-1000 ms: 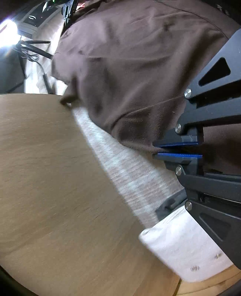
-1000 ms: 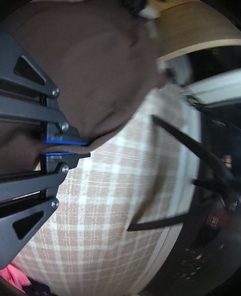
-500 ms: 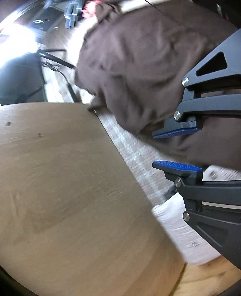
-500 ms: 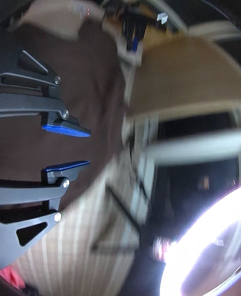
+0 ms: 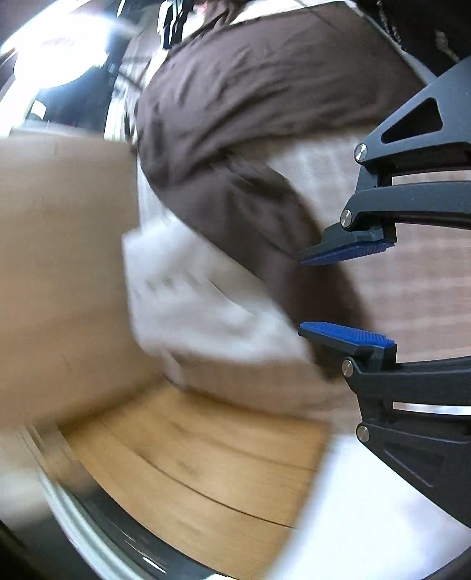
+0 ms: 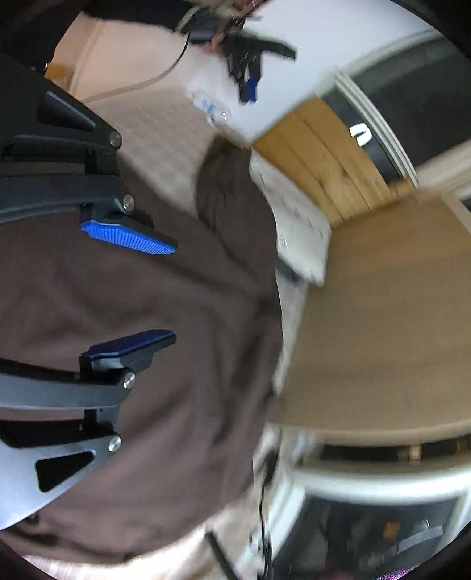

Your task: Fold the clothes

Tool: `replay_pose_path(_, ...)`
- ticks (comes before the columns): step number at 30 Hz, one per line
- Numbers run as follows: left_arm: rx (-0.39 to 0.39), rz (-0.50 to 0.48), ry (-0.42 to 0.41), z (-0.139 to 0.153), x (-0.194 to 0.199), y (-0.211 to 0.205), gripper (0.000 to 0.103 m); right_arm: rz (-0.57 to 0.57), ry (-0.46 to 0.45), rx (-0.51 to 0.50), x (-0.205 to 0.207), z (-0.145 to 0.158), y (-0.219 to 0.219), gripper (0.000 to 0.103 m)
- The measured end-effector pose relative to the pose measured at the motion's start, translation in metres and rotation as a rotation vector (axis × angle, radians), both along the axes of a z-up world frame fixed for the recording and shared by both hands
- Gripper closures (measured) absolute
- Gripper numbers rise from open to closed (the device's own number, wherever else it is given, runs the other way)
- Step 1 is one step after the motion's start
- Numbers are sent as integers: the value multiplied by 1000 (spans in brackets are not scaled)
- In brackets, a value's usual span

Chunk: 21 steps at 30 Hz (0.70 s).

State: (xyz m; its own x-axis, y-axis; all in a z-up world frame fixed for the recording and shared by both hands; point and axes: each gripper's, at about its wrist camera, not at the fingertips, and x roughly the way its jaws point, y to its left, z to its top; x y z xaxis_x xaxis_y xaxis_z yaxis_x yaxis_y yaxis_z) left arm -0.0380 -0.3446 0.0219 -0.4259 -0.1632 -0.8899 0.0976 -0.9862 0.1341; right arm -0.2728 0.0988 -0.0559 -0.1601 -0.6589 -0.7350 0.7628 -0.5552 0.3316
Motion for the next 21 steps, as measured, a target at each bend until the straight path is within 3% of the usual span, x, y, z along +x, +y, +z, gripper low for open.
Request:
replay_pose_path(3,34,113,-36,-26,33,-22,70,71,33,45,16,-6,-41,60)
replay_pose_path(7,87,165,-62,-63,43,-41,70,120,41,79,42,-13,-77,60)
replay_pose_path(11,107,143,-102,-98,34,-57,70,112,61,119,56,-21,-97,60)
replay_pose_path(14,49,79,-152,-121,24,-67,70,61,47,162,57,-33,-112,60)
replay_pose_path(21,115,-33,-179,-150,13,-90,69,-5,41,225,56,-45,-142,60)
